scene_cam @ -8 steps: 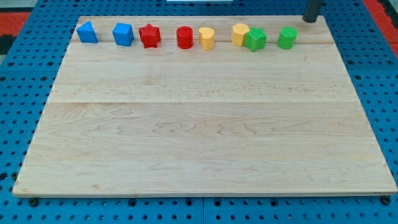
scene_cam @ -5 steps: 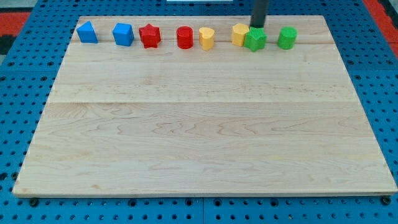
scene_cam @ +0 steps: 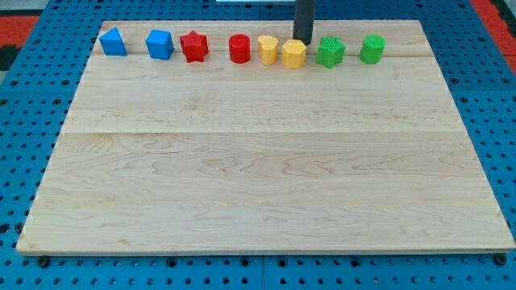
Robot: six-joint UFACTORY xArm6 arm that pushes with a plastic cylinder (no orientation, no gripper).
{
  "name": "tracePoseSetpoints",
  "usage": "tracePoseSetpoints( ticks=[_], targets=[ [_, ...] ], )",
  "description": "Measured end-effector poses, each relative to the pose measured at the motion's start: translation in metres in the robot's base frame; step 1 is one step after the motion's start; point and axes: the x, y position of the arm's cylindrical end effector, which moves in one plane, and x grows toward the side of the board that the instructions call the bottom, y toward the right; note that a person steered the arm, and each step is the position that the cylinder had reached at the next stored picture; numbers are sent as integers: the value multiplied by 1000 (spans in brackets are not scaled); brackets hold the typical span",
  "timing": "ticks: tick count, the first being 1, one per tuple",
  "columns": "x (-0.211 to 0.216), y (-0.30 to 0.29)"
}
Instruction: Place the green circle diagonally bottom right to the green star
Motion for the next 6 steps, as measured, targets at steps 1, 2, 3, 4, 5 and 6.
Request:
tracePoseSetpoints(
  ticks=[1, 2, 3, 4, 5, 6],
  targets=[
    [-31, 52],
    [-27, 121],
    [-7, 135],
    [18, 141],
    [30, 144],
    [24, 164]
  ],
)
